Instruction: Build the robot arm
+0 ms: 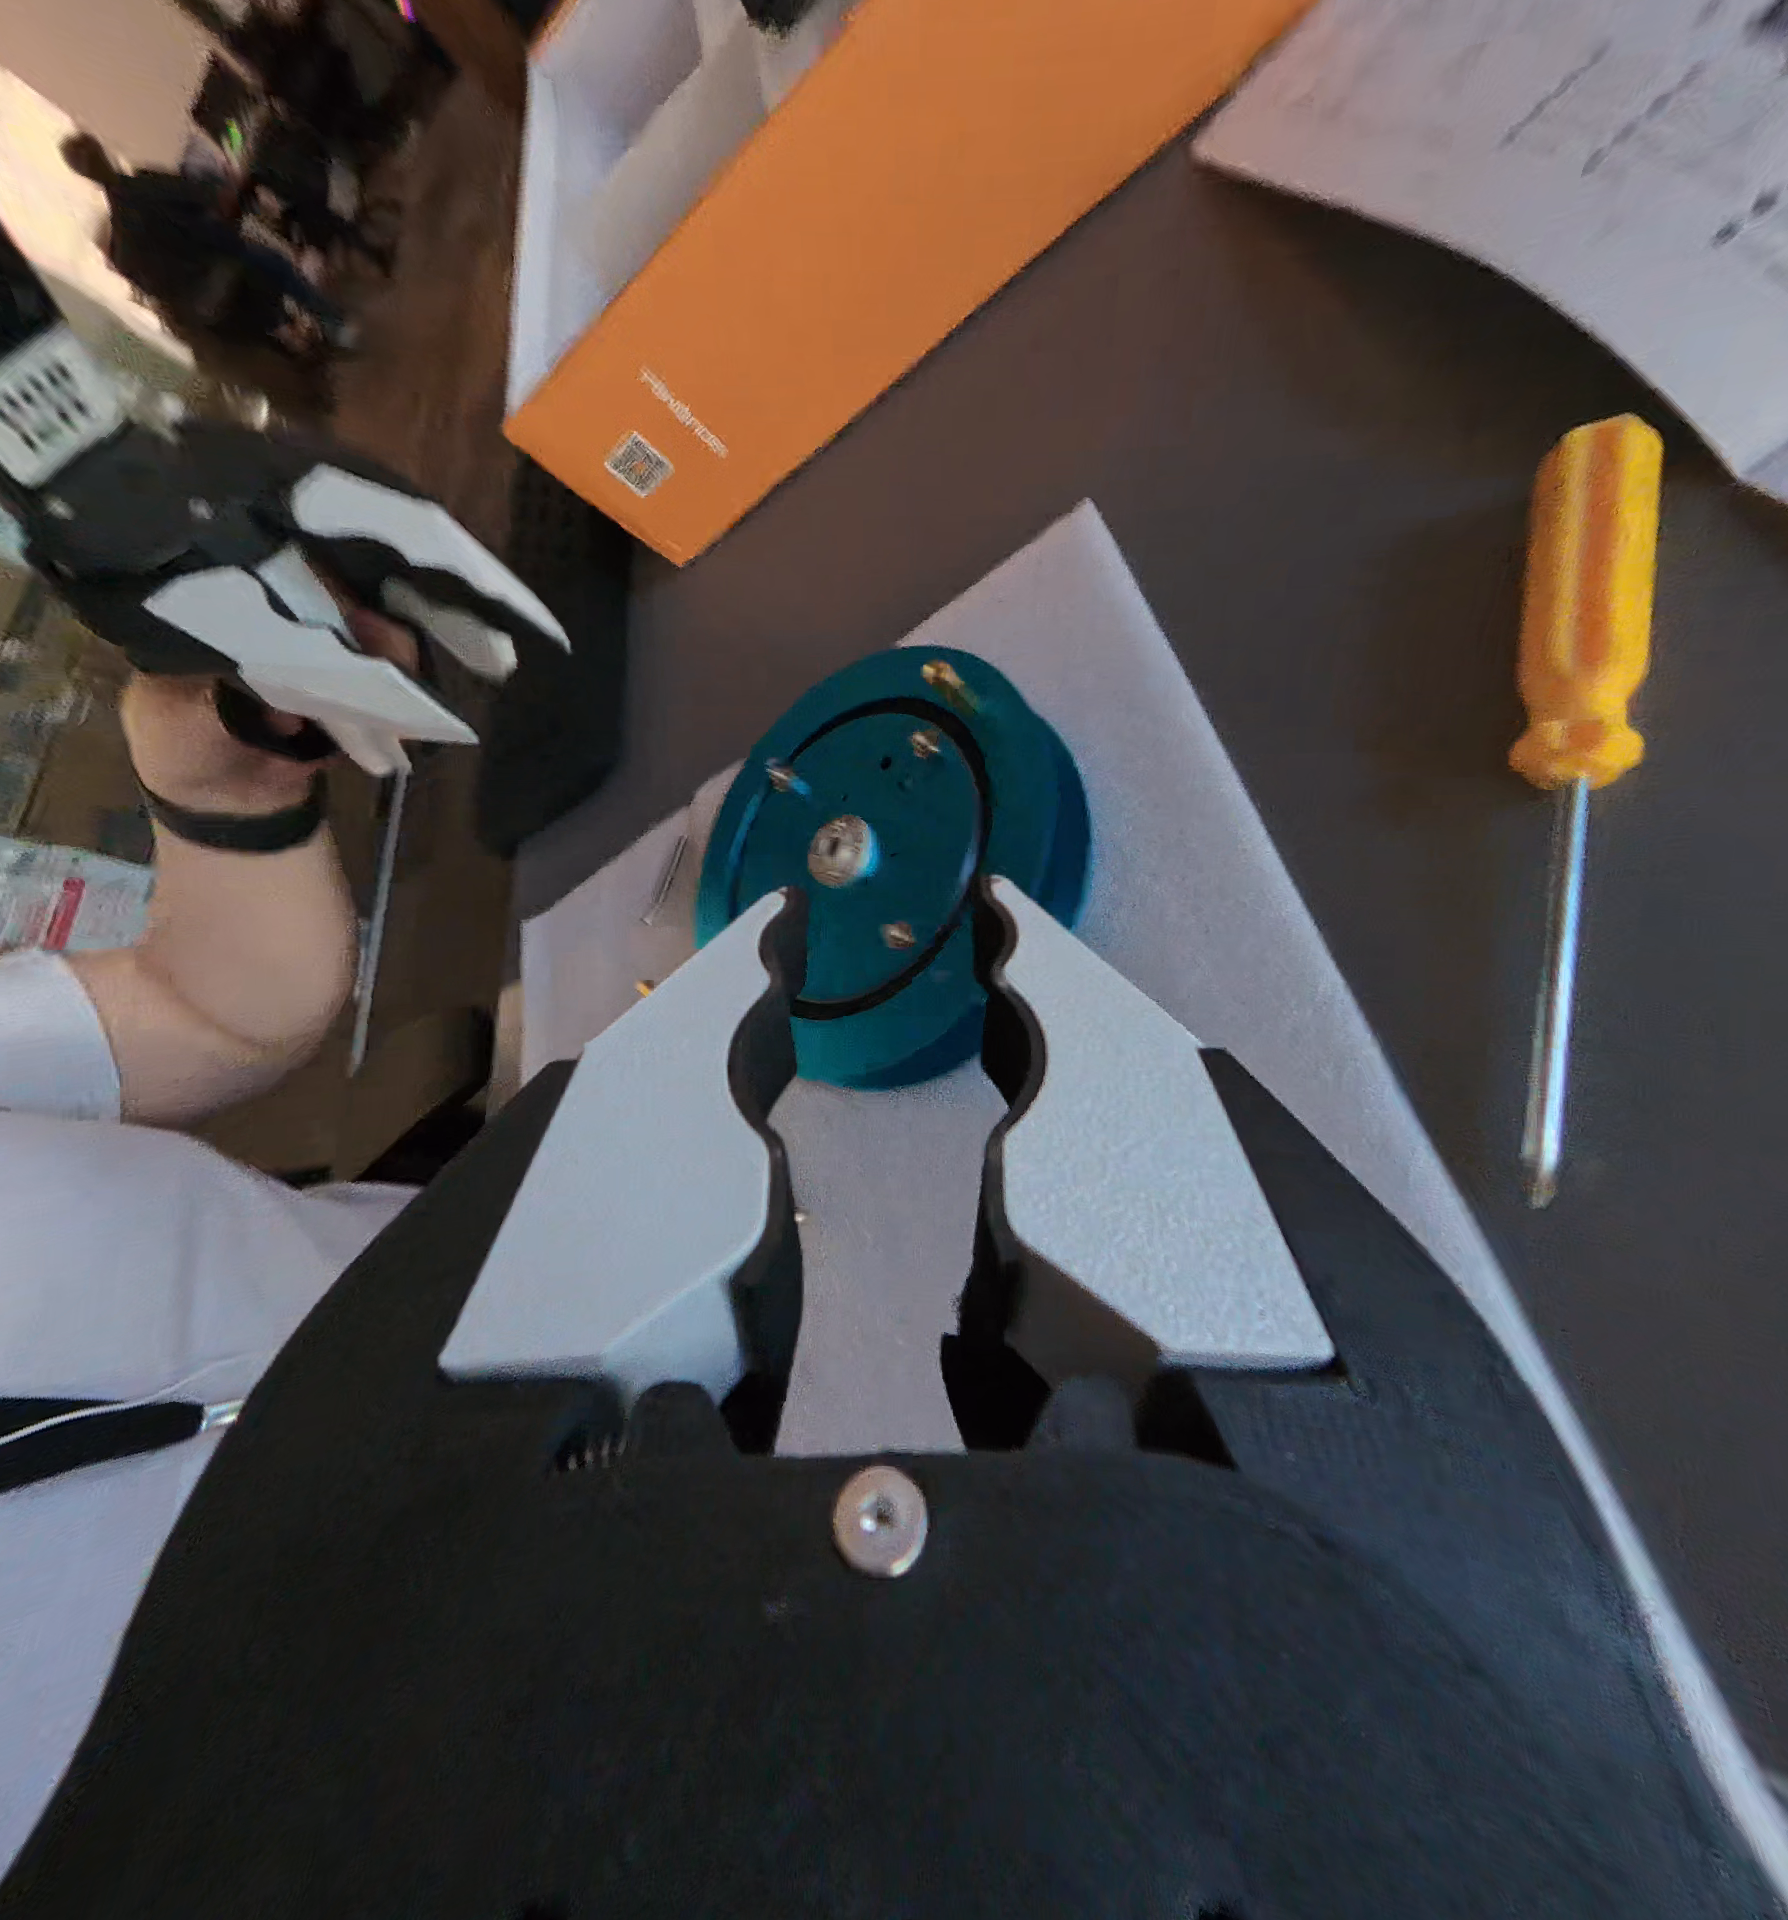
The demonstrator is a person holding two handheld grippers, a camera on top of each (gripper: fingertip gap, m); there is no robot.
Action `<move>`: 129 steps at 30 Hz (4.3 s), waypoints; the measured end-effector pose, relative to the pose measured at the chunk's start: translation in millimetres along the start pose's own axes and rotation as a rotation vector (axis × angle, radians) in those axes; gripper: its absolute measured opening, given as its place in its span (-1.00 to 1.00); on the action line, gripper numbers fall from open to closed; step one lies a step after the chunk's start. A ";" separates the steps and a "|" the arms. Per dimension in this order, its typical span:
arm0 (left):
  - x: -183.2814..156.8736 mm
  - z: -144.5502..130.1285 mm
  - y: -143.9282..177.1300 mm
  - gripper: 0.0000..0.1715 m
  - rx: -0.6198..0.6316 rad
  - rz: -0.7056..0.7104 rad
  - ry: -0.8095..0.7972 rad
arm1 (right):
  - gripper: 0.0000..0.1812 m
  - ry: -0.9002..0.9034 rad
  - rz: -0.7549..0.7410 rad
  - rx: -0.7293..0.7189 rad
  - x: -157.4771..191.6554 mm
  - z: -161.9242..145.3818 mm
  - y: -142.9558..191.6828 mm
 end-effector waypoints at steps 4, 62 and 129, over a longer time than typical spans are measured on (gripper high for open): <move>21.2 17.6 -38.7 -0.47 0.151 0.011 -0.038 | -0.60 -0.010 0.055 0.142 -19.0 -6.7 -16.2; 58.4 7.2 -80.3 -0.47 0.463 -0.105 0.351 | -0.34 0.088 0.324 0.408 -11.5 -19.0 -35.4; 18.8 32.7 -106.4 -0.83 0.668 -0.292 0.107 | -0.14 0.769 -0.285 0.098 8.1 -53.1 -32.0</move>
Point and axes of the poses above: each gripper's, where its closed fingertips meet, y back along the fingers, z out of its top, x = y × z across the jaws, the point moved 1 cm from there along y, back along the fingers, and after that the axes turned 11 degrees about y, right-handed, at the moved point
